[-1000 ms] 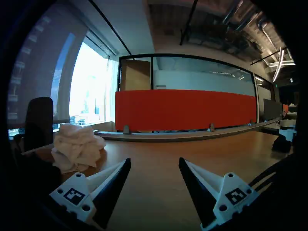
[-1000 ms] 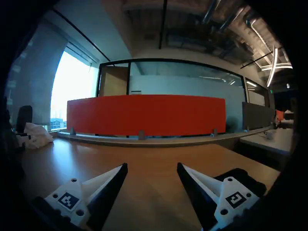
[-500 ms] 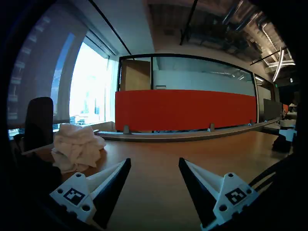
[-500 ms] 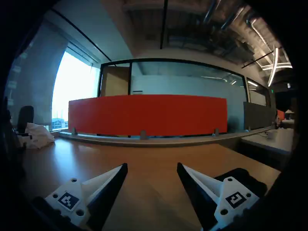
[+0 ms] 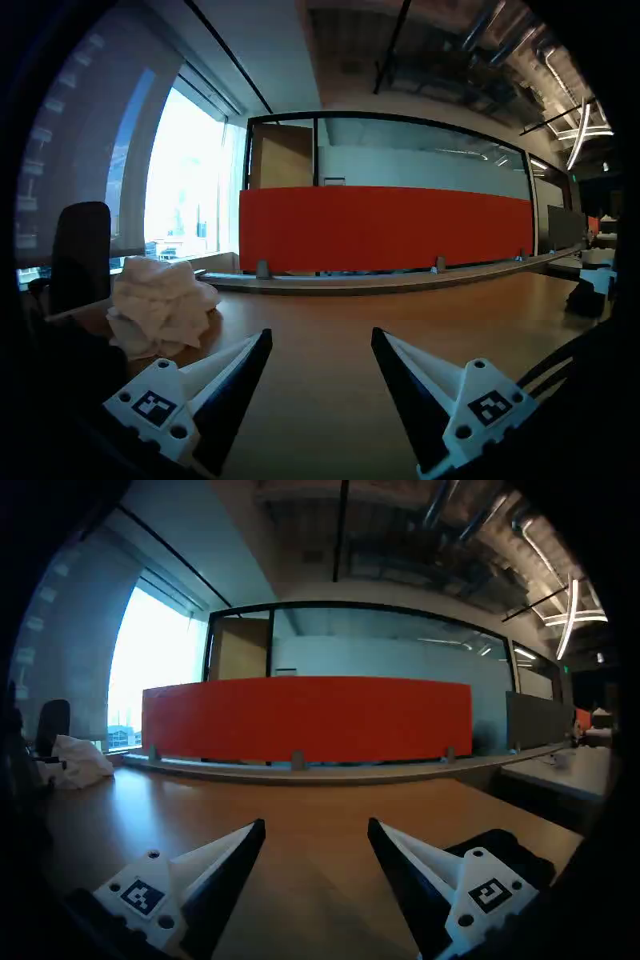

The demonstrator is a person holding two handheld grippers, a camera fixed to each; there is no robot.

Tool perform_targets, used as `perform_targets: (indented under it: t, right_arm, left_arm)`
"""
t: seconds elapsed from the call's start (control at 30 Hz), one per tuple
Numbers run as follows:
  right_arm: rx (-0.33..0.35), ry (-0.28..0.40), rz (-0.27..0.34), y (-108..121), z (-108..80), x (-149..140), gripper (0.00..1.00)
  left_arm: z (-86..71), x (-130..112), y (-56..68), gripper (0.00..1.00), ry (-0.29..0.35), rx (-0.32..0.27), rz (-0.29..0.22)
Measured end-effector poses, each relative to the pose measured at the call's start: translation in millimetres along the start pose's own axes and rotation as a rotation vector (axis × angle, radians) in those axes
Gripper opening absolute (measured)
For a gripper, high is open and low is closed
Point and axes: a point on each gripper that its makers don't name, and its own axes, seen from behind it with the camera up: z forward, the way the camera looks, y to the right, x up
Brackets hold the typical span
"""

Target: Fold towel

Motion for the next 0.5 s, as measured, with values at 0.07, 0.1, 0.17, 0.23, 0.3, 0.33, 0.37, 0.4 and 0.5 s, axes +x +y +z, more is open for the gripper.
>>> perform_targets:
  t: [0.07,0.1,0.17,0.23,0.3,0.33,0.37,0.4,0.5]
  right_arm:
    - [0.0,0.0,0.0,0.0,0.0,-0.2,0.99]
    - [0.0,0.0,0.0,0.0,0.0,-0.2,0.99]
    - [0.0,0.0,0.0,0.1,0.0,-0.3,0.99]
    - [0.0,0.0,0.0,0.2,0.2,-0.3,0.99]
    - [0.0,0.0,0.0,0.2,0.2,-0.2,0.99]
    - [0.0,0.0,0.0,0.2,0.2,-0.2,0.99]
    - [0.0,0.0,0.0,0.2,0.1,-0.1,0.99]
    - [0.0,0.0,0.0,0.2,0.1,-0.1,0.99]
    - [0.0,0.0,0.0,0.0,-0.2,-0.2,0.99]
  left_arm:
    - [0.2,-0.2,0.0,0.92,0.0,0.0,0.0]
    - [0.3,-0.3,0.1,0.92,0.0,0.0,0.0]
    - [0.7,-0.5,0.1,0.92,0.0,0.0,0.0]
    - [0.8,-0.7,0.0,0.92,0.0,0.0,0.0]
    - [0.8,-1.0,0.0,0.92,0.001,0.0,0.0]
    - [0.8,-1.2,0.0,0.92,0.001,0.0,0.0]
    - [0.9,-1.4,0.0,0.92,0.001,0.0,0.0]
    - [1.0,-1.7,0.0,0.92,0.001,0.0,0.0]
    - [1.4,-2.5,-0.2,0.92,0.001,0.0,0.0]
